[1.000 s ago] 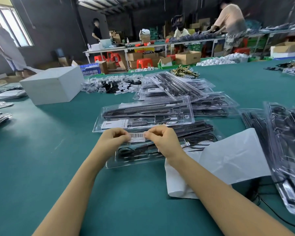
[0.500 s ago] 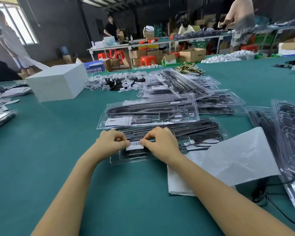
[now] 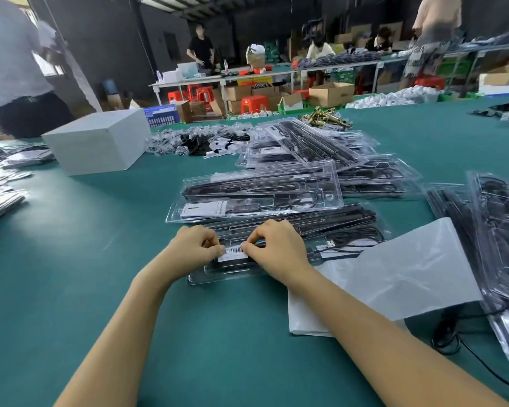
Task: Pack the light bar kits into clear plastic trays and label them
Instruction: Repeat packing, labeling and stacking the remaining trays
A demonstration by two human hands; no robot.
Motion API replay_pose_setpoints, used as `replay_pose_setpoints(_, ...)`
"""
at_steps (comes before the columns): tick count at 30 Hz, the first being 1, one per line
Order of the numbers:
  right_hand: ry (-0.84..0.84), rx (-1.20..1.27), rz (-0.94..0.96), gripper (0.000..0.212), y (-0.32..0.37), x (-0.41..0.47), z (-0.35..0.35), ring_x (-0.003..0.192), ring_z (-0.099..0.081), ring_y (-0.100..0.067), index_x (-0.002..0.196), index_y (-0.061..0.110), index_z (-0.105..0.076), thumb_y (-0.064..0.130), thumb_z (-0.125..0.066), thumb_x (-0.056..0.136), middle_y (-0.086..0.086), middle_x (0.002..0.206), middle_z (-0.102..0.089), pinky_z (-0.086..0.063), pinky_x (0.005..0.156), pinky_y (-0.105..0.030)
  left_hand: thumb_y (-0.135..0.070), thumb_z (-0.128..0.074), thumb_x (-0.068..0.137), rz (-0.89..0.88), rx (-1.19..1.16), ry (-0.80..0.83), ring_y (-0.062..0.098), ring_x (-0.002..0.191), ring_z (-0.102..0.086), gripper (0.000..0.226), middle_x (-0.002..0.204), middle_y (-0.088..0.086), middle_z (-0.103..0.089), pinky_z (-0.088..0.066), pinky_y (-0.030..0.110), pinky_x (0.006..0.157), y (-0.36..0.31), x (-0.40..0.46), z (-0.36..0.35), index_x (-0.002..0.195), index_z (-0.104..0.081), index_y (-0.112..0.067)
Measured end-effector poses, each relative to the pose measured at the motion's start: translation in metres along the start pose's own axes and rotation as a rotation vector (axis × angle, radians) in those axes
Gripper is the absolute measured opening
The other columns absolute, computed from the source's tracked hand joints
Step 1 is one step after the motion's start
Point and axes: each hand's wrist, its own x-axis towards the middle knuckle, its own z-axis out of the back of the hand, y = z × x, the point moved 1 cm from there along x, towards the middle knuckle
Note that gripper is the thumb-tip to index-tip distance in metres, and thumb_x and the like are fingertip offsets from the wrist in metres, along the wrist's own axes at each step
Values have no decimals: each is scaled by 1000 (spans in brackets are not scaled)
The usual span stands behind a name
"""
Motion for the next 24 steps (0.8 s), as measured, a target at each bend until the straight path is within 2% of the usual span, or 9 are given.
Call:
replay_pose_setpoints(4, -2, -30, 32, 18, 1, -1, 0, 98, -47, -18, 78, 26, -68, 42, -63, 83, 5, 96, -61, -41, 78, -32, -29, -62, 88, 3, 128, -15, 25, 94, -46, 25, 71, -3, -56, -42, 39, 85, -3, 0, -1, 65, -56, -21)
replay_pose_setpoints(7, -22, -59, 52, 14, 4, -1, -2, 95, -49, -18, 76, 25, -64, 38, -64, 81, 5, 96, -57, -42, 83, -34, -35, -57, 89, 22, 250, -43, 22, 101, -39, 27, 81, -9, -49, -34, 35, 83, -5, 1, -5, 66, -48, -25)
replay_pose_setpoints(10, -53, -59, 26, 25, 3, -1, -1, 83, -47, -17, 77, 20, -46, 35, -66, 78, 5, 87, -46, -39, 74, -32, -38, -58, 88, 47, 261, -68, 21, 96, -38, 31, 81, -8, -47, -28, 34, 75, -3, 1, -7, 68, -41, -22)
replay_pose_setpoints(13, -59, -139, 63, 27, -1, -1, -3, 83, -46, -19, 83, 17, -43, 37, -61, 82, 3, 89, -44, -42, 76, -34, -40, -62, 85, 101, 150, -67, 21, 88, -37, 37, 75, -5, -46, -30, 35, 72, 4, 2, -3, 70, -37, -19)
replay_pose_setpoints(15, -77, -216, 83, 38, -1, -2, -6, 85, -45, -20, 85, 16, -42, 52, -54, 85, 0, 93, -45, -41, 76, -34, -38, -58, 88, 152, 103, -56, 23, 90, -36, 33, 76, -3, -45, -33, 37, 77, 2, 4, -10, 72, -37, -18)
replay_pose_setpoints(18, -139, -361, 87, 54, 0, -3, -14, 87, -44, -22, 87, 16, -39, 70, -39, 84, -2, 98, -47, -29, 71, -32, -39, -40, 95, 254, 228, -153, 26, 105, -33, 25, 96, -1, -36, -30, 41, 88, -7, 7, -30, 84, -38, -16)
replay_pose_setpoints(21, -173, -403, 59, 56, -1, -2, -16, 93, -46, -25, 97, 13, -46, 68, -42, 85, -5, 105, -48, -23, 72, -33, -40, -31, 98, 286, 263, -242, 26, 110, -29, 22, 104, 2, -26, -28, 43, 91, -10, 7, -45, 93, -31, -19)
replay_pose_setpoints(24, -181, -369, 46, 49, 0, -2, -15, 96, -47, -25, 101, 12, -47, 59, -49, 86, -6, 108, -48, -25, 74, -33, -46, -28, 99, 268, 308, -289, 25, 105, -29, 27, 106, 4, -29, -24, 40, 83, -6, 6, -50, 93, -28, -19)
